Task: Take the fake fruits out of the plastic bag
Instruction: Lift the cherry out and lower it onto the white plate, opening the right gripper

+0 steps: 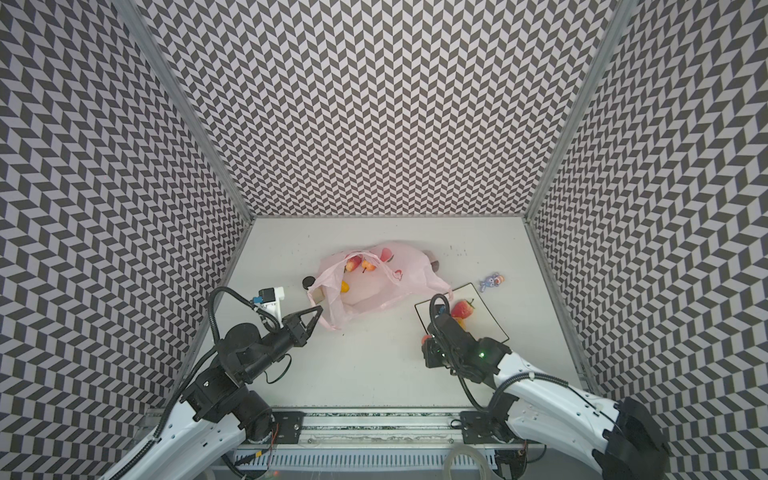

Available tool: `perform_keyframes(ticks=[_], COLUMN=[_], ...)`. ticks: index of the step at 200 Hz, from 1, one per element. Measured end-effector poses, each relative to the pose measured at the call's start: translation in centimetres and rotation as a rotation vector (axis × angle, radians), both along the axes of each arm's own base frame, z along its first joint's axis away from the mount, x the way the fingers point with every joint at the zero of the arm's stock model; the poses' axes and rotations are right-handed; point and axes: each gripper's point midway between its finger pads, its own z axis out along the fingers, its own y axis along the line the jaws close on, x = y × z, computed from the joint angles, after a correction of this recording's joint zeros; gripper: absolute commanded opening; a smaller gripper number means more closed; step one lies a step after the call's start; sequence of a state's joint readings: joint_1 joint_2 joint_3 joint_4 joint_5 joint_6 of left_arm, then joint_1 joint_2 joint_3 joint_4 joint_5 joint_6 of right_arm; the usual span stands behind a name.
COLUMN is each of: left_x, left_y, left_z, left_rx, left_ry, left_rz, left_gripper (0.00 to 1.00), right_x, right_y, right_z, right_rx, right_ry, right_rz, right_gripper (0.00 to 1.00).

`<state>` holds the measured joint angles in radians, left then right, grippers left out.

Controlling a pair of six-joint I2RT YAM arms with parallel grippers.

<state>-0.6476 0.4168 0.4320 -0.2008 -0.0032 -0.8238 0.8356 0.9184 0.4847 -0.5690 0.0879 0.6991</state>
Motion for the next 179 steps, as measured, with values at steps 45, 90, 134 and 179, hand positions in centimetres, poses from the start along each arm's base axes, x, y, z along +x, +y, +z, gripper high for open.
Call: perform_keyframes(ticks=[45, 90, 134, 179], left_x=[0.0, 0.0, 0.0, -0.1], left_y=[0.0, 0.0, 0.0, 0.1], left_z=[0.0, 0.0, 0.1, 0.2], left_rx=[-0.001, -0.001, -0.001, -0.005], left_ry=[-0.001, -0.001, -0.002, -0.006], left_rz=[-0.001, -0.001, 0.000, 0.000], left_gripper=[0.00, 0.00, 0.00, 0.00], right_x=[1.6, 3.2, 3.9, 4.1], right_y=[-3.3, -5.6, -6.0, -6.6], right_z=[-0.5, -1.9, -2.9, -3.2], right_rx=[0.009, 0.015, 0.016, 0.019], right_ry=[-0.036, -0.028, -0.012, -0.011], right_rz=[-0.237, -0.377, -0.428, -0.477], right_gripper=[0.05, 0.07, 0.31, 0.55])
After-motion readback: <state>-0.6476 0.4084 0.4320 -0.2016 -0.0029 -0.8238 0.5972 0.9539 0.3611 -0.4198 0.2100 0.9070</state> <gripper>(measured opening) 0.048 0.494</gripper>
